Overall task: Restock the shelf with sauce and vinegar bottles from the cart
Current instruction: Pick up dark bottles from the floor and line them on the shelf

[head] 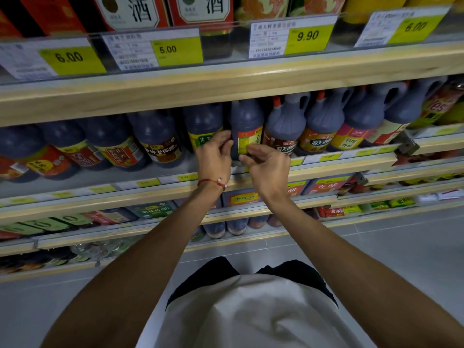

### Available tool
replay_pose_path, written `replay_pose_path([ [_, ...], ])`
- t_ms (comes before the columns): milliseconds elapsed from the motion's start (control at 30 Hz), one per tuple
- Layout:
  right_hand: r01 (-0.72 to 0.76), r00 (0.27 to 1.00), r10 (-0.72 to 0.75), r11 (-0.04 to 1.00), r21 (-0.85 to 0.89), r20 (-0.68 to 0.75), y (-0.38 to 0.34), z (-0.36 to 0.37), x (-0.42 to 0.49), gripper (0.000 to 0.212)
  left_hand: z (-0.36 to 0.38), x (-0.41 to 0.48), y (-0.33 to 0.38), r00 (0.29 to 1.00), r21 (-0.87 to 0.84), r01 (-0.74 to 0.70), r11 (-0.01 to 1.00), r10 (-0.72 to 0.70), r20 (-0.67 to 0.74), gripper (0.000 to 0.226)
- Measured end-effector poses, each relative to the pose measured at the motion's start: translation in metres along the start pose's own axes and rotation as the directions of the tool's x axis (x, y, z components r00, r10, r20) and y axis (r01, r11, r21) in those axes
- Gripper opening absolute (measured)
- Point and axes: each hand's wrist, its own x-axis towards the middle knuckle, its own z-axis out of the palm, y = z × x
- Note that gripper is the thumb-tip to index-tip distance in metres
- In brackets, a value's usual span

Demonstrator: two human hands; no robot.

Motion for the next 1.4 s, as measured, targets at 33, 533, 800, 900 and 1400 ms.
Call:
replay_pose_path([
  [33, 0.001, 1.000, -0.001, 1.000, 0.001, -0.012, 0.000, 0.001, -0.001, 0.028, 0.000, 0.000, 0.000, 1.000, 0.019, 0.001, 1.000, -0.001, -0.005, 0.022],
  [533, 0.092, 0.996, -0.092, 0.991, -0.102, 0.001, -0.001, -0.015, 0.008, 0.040, 0.006, -0.001, 0.004, 0.988, -0.065, 0.066, 0.996, -0.056, 0.146, 0.039],
  [800, 0.059, 0.985, -0.031, 0.986, -0.158, 0.172, -0.002, -0.008, 0.008, 0.064, 0.001, -0.002, 0.006, 0.996, 0.054, 0.038, 0.998, -0.043, 0.076, 0.032],
  [900, 0.055, 0.980, -0.038, 0.995, -0.086, 0.193, -0.004, -0.009, 0.008, 0.061, -0.002, -0.002, 0.011, 0.997, -0.005, 0.048, 0.999, -0.048, 0.053, 0.028],
  [1400, 0.088, 0.982, -0.067, 0.990, -0.113, 0.176, 0.004, 0.001, 0.014, 0.072, 0.002, -0.003, 0.000, 0.993, -0.218, 0.114, 0.969, -0.105, 0.054, 0.040],
])
